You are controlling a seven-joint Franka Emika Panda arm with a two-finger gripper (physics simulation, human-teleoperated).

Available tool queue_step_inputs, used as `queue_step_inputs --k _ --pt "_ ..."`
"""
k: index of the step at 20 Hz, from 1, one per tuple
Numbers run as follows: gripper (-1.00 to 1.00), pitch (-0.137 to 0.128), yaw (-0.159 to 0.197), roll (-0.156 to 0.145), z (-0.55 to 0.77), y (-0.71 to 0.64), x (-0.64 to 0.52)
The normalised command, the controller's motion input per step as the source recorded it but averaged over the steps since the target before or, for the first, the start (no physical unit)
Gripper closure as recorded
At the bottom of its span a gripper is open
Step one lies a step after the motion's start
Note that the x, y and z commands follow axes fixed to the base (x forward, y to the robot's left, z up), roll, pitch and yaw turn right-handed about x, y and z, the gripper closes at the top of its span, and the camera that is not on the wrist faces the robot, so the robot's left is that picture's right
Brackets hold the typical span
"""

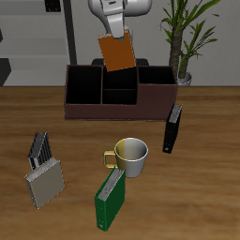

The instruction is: Place the orange book into the back desk caddy's back compartment

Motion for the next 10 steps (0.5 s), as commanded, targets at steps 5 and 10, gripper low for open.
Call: queue_step_inputs --k 5,10 --pt "1.00 0.015 -0.002 -0.018 -0.07 -0.07 -0.02" --pt "1.00 0.020 -0.005 -0.007 -0.11 -0.04 0.01"
